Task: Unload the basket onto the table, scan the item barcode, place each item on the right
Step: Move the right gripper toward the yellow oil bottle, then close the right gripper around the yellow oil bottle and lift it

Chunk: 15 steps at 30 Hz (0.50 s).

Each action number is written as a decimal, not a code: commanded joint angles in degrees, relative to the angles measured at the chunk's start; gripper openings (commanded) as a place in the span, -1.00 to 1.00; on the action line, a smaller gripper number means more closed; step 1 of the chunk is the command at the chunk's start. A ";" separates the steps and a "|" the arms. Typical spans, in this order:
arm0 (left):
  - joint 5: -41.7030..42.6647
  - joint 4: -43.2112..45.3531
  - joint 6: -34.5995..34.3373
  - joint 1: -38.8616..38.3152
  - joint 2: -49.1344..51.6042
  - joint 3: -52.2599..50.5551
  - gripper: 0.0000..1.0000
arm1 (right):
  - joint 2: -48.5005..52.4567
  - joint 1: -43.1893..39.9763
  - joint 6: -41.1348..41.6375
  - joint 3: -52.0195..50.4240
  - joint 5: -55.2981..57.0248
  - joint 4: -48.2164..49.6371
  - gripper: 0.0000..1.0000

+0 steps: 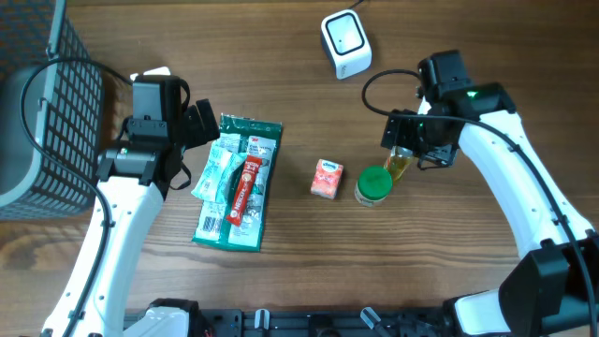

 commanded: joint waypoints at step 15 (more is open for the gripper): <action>-0.33 0.17 -0.92 0.24 -0.15 0.66 1.00 | 0.85 3.41 0.42 -4.28 5.86 4.68 0.37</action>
